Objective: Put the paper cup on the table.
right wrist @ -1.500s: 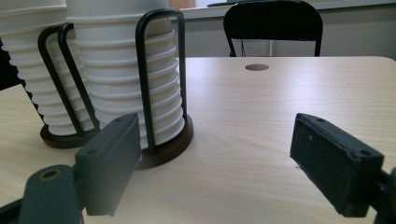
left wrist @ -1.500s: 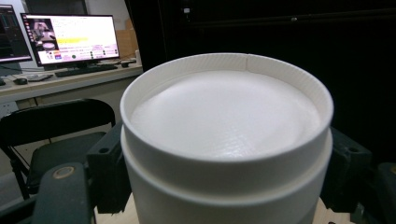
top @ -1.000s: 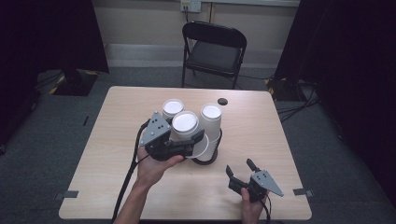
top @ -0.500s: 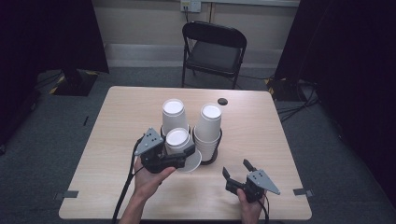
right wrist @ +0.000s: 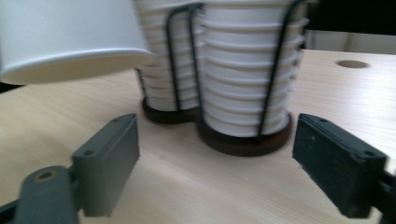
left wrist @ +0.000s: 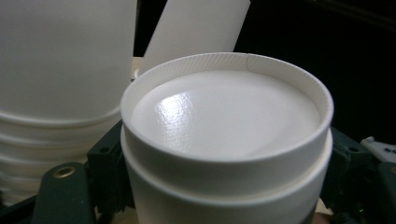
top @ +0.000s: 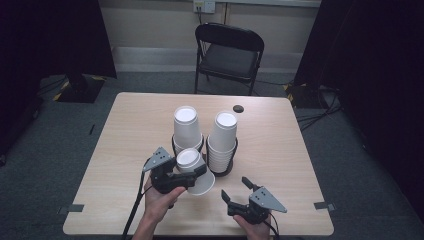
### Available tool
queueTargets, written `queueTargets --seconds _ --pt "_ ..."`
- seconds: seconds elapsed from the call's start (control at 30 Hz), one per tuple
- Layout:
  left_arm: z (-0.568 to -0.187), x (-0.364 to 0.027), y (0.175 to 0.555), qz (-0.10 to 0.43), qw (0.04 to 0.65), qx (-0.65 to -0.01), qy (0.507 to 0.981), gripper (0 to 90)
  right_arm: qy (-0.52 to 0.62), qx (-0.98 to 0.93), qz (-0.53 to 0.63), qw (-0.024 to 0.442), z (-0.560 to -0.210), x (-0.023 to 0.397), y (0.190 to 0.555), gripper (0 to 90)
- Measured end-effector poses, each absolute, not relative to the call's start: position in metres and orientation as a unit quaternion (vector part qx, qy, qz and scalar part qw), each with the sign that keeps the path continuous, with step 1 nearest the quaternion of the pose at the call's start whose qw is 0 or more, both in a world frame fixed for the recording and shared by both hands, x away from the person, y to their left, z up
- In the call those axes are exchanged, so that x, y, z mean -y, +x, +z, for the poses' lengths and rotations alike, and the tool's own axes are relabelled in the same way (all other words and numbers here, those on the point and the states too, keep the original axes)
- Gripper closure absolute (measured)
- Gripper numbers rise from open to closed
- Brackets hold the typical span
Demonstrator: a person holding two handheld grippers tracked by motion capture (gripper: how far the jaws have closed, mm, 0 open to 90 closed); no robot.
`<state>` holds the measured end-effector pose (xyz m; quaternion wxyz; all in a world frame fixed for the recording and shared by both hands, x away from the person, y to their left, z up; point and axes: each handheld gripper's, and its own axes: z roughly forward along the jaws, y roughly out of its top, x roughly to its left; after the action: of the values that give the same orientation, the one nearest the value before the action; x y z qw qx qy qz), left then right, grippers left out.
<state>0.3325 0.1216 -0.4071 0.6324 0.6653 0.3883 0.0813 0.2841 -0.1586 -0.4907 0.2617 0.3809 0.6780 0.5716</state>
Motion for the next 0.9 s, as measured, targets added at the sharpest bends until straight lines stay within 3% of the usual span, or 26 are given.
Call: queueTargets --seconds 0.53,0.9 --pt "-0.441 -0.136 0.33 0.004 0.654 -0.459 0.602 21.5 0.298 -0.699 0.611 0.22 -0.49 0.135 0.275 45.7" --pt "-0.454 -0.145 0.327 -0.041 0.668 -0.487 0.562 21.5 0.264 -0.694 0.626 0.24 -0.489 0.128 0.271 50.9"
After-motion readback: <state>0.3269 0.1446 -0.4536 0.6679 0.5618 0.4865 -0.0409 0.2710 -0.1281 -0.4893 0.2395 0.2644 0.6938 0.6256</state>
